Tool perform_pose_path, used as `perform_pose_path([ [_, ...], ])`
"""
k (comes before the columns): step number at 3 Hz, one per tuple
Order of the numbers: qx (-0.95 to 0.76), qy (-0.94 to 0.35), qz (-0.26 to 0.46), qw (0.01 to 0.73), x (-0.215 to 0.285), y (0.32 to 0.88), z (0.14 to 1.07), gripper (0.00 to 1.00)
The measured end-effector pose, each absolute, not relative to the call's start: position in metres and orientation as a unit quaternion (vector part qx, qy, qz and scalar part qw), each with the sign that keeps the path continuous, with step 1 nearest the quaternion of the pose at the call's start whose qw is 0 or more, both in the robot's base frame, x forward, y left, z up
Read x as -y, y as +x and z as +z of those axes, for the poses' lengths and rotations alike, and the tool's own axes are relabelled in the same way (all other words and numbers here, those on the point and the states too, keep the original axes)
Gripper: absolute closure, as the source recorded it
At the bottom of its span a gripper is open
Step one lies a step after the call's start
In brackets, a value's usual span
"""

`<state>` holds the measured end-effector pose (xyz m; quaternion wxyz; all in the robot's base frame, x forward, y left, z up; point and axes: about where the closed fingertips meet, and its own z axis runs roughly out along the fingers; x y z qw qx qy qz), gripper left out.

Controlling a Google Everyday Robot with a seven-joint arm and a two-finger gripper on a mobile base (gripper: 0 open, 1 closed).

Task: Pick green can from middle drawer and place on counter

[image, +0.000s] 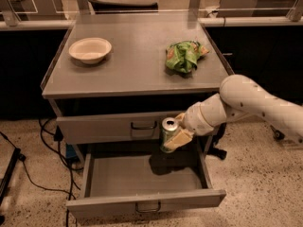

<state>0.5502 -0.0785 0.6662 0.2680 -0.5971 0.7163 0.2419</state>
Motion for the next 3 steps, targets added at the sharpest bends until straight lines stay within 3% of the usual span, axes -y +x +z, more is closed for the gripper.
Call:
perform_pose_path([
  [2,-0.691,-0.619,0.214,0.304,0.051,0.567,0.836,1.00],
  [3,-0.695,-0.618,0.213,0.299,0.050,0.568,0.839,1.00],
])
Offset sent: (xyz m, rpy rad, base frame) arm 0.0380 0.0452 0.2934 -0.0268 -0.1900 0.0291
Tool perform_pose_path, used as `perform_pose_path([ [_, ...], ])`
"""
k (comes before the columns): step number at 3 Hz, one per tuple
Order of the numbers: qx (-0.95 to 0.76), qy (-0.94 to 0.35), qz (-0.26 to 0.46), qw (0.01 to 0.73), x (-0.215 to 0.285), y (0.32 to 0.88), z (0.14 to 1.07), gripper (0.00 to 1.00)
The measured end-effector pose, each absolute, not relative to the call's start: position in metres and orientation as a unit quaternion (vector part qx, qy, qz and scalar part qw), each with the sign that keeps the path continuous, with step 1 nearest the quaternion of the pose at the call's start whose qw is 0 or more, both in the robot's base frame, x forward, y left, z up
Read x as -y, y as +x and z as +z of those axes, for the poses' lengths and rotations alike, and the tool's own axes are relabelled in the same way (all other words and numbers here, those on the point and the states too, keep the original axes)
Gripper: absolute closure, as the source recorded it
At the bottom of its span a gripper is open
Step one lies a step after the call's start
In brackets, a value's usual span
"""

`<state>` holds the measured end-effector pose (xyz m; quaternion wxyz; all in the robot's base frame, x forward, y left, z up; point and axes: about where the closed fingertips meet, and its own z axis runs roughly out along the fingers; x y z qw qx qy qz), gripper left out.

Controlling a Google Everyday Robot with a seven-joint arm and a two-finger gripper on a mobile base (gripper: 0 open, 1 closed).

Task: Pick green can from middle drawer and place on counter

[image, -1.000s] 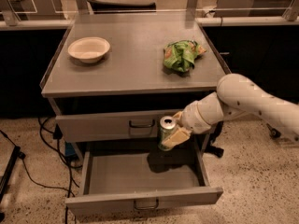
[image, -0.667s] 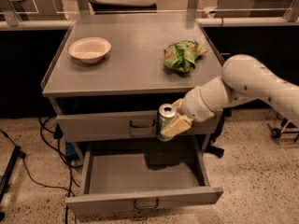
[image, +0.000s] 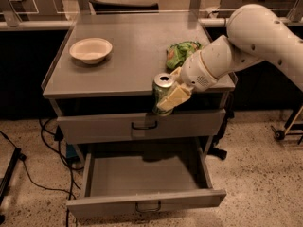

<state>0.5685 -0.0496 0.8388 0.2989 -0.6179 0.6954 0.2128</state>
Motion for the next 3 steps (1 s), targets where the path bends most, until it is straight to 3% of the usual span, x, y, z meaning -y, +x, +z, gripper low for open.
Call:
perform_pose_path([
  [3,-0.710,-0.607,0.202,0.294,0.026,0.619,0.924,1.00],
])
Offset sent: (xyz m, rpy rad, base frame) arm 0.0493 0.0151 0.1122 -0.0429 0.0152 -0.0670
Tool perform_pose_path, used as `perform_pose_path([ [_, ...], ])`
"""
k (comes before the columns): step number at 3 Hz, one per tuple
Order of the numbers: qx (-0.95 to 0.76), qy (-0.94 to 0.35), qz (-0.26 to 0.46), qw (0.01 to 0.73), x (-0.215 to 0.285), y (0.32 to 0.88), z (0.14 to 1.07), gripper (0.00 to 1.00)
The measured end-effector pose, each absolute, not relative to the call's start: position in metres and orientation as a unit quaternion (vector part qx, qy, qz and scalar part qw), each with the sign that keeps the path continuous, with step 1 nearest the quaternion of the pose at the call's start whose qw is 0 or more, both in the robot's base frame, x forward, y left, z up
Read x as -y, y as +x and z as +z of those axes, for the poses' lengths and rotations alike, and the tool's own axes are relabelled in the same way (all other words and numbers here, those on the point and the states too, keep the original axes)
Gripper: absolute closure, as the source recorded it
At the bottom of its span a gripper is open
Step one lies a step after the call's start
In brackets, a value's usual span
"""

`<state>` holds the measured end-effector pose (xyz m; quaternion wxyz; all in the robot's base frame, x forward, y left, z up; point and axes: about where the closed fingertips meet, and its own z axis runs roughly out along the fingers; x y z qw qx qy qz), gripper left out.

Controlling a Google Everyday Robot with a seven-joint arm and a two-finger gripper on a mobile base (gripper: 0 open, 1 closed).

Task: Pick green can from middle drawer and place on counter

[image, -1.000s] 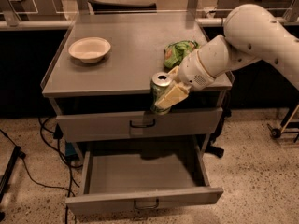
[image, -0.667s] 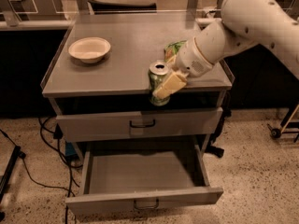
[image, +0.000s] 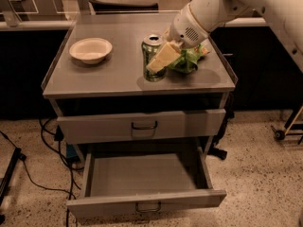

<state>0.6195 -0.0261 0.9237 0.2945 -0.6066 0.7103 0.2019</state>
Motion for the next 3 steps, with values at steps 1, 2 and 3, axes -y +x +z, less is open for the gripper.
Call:
perform_pose_path([
  [1,-0.710,-0.602,0.210,0.299,0.014,0.636,0.918,1.00],
  [2,-0.716,-0.588,0.222,0.303,0.000,0.658,0.877,1.00],
  [3,-0.717,-0.588,0.226,0.300,-0.001,0.659,0.870,1.00],
])
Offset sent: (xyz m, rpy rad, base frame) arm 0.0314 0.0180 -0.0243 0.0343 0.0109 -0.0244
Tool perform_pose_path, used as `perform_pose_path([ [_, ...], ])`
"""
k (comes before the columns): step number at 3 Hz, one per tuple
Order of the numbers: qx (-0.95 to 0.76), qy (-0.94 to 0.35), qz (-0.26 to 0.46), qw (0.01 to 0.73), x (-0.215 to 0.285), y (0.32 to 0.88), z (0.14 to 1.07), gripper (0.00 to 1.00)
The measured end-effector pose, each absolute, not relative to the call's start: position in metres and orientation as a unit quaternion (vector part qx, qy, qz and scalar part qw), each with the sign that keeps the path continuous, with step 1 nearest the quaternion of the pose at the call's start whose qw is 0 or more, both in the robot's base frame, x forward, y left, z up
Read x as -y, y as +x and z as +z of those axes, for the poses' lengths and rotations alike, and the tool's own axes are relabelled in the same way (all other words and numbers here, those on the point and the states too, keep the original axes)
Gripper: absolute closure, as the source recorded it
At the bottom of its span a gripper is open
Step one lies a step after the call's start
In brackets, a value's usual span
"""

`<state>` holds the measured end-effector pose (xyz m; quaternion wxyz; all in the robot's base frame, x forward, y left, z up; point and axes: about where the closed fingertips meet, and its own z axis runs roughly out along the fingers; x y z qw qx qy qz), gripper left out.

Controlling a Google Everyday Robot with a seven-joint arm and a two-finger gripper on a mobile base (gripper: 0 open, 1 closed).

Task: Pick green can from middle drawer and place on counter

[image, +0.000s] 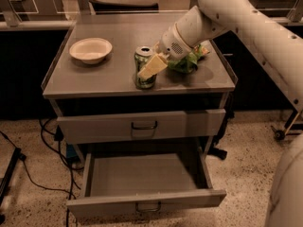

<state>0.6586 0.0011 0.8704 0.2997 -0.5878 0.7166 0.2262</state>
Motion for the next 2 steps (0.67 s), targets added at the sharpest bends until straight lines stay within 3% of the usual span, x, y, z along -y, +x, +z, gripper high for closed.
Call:
perform_pose_path([
  [1,-0.717,-0.588,0.228,0.298,-0.0017,0.6587,0.8670,1.00],
  [2,-0.717,-0.588,0.228,0.298,-0.0017,0.6587,0.8670,0.82],
])
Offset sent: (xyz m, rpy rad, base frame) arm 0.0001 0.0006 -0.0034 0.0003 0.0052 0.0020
